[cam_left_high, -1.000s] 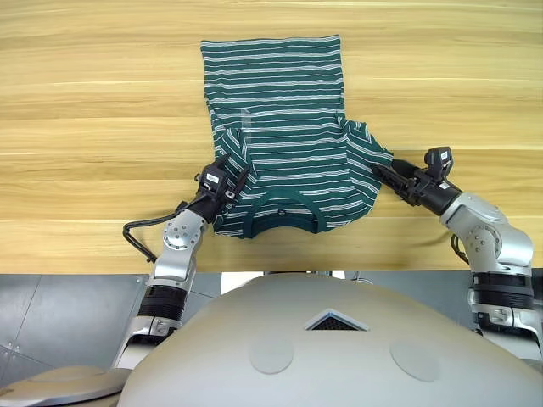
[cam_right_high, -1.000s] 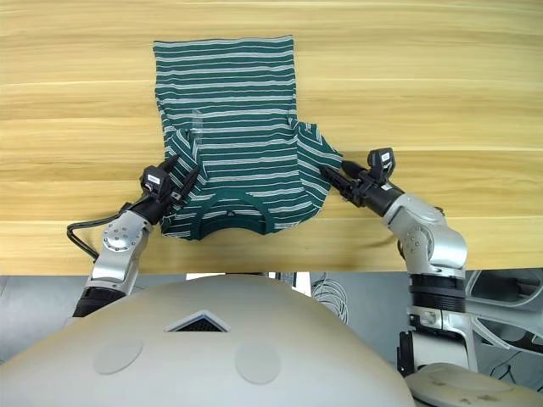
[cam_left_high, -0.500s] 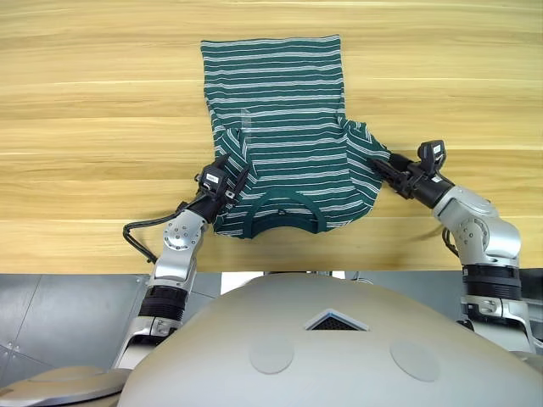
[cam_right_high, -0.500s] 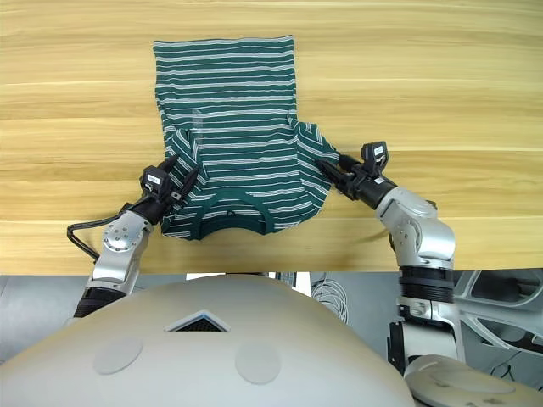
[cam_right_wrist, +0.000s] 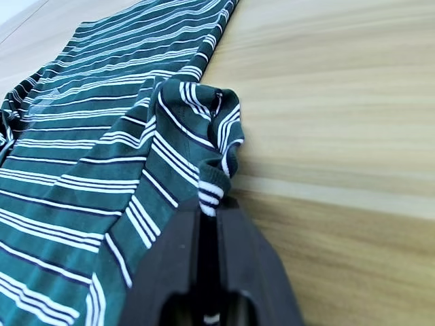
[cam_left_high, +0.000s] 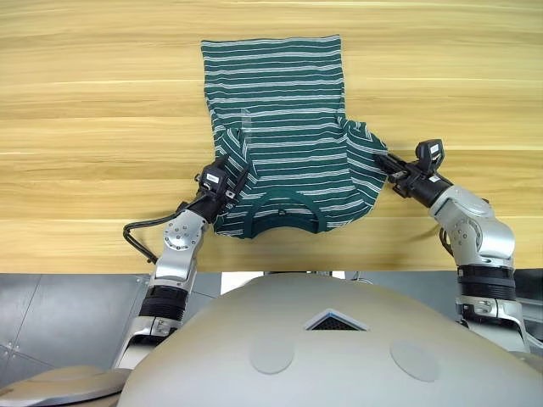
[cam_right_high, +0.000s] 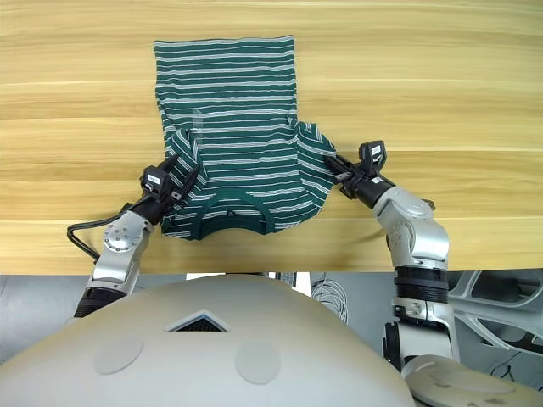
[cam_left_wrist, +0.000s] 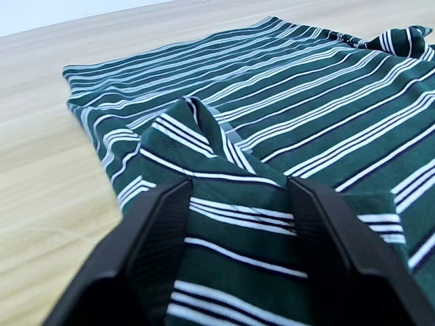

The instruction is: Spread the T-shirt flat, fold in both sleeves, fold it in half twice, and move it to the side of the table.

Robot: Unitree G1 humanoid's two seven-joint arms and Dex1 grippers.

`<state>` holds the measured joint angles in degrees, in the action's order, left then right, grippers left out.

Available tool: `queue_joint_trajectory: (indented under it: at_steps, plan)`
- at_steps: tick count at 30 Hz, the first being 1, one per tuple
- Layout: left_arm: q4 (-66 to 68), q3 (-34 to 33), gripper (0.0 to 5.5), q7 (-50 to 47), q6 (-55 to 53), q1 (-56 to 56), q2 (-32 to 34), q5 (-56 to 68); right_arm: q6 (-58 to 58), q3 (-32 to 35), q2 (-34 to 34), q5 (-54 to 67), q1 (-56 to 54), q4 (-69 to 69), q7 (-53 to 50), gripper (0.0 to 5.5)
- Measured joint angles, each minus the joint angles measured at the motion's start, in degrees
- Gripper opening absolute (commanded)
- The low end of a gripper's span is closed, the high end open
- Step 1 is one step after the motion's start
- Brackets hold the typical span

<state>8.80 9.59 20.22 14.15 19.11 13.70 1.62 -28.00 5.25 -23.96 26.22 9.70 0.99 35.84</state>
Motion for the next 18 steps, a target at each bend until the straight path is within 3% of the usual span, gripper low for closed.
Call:
queue_joint_trajectory:
  at_steps: [8,18]
  plan:
    - [0.09,0.3,2.51,-0.37,0.12,-0.04,-0.1,-0.02,0.88,-2.28,0.32,0.72,1.89,-9.19,2.68,0.01]
    - [0.13,0.52,2.51,-0.49,0.12,-0.13,-0.09,-0.03,6.26,-15.31,-0.78,-9.84,4.09,-11.46,4.89,0.01]
